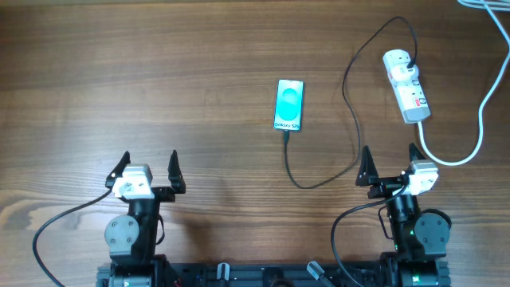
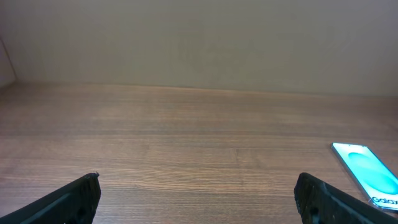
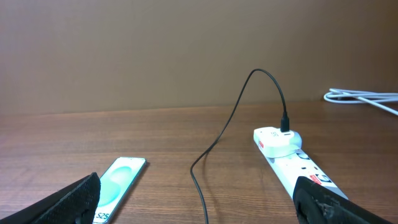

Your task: Plug charger to phone and switch on socket

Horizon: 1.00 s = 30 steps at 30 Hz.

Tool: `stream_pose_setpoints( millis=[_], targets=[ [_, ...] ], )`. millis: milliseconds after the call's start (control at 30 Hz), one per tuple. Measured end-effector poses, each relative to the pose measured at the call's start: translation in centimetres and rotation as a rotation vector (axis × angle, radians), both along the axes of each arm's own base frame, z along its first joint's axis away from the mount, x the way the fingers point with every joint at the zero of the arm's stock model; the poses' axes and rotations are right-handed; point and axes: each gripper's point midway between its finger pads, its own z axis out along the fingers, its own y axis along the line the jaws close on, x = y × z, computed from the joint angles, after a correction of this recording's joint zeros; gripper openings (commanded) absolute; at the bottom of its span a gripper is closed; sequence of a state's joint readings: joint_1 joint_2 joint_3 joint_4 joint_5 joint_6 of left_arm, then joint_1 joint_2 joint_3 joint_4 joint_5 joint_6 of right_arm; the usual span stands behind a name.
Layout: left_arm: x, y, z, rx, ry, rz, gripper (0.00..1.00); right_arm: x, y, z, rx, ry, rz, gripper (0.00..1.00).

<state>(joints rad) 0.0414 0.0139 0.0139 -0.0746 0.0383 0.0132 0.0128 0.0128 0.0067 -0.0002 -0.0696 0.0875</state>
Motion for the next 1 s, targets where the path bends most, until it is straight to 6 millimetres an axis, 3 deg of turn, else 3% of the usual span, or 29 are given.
stream_pose_setpoints(
  millis=[1000],
  targets=[
    [0.00,0.00,0.03,0.013,-0.001,-0.001,1.00,0.00,0.00,0.00,0.000,0.000,0.000,0.99]
  ],
)
